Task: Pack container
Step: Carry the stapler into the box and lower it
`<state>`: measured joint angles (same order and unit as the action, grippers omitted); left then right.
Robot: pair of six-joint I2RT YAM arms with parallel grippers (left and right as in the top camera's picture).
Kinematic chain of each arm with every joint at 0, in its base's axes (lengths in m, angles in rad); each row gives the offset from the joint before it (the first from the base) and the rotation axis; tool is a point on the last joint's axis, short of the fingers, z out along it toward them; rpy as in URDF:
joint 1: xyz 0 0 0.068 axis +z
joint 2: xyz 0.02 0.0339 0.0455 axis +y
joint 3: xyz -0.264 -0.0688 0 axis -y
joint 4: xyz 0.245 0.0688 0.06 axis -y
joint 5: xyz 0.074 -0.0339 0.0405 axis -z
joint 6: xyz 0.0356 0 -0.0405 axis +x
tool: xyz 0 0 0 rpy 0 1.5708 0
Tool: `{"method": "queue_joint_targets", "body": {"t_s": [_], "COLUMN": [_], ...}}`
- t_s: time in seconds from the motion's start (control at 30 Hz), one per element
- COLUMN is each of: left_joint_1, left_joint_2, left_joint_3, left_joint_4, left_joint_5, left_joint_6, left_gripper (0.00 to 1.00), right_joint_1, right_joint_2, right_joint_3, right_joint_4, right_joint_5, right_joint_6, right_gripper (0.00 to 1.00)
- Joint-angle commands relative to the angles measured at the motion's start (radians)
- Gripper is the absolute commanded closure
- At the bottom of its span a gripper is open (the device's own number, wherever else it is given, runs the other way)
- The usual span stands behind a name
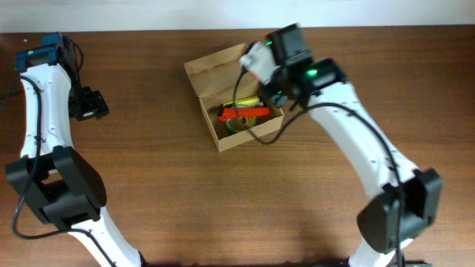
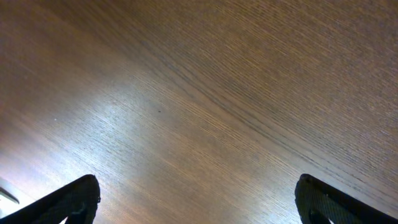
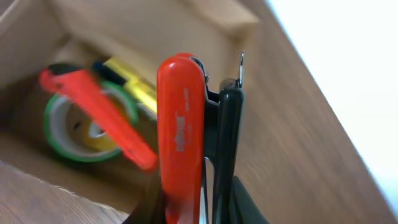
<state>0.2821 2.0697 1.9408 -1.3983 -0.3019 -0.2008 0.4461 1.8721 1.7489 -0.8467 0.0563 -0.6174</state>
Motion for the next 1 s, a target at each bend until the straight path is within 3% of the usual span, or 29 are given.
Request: {"method": "queue_joint_targets", "body": {"t_s": [0.0,0.03,0.13,0.97], "left_joint_1": [0.002,0.002,0.002,0.002], "left_joint_2": [-0.006,-0.006,-0.006,-0.006], "left_joint_3": [-0.01,-0.01,-0.01,-0.01], "left_joint_4": [0.0,0.0,0.0,0.0], "left_joint_5": [0.004,0.004,0.004,0.004], "left_joint_6": [0.016,0.016,0.016,0.016], "left_gripper": [0.0,0.0,0.0,0.0], "right_joint_1": [0.063,0.078,0.11,0.101], "right_joint_2": [0.03,0.038,0.067,0.263], "right_joint_3": [0.037,0.037,0.037,0.037], "right_joint_4": [0.005,0.005,0.019,0.059], "right_joint_5": [0.009,0.009,0.009,0.039], "right_joint_6": [-0.234,-0.276,-0.359,-0.427], "right_gripper": [0.92,0.96,0.97,0.96]}}
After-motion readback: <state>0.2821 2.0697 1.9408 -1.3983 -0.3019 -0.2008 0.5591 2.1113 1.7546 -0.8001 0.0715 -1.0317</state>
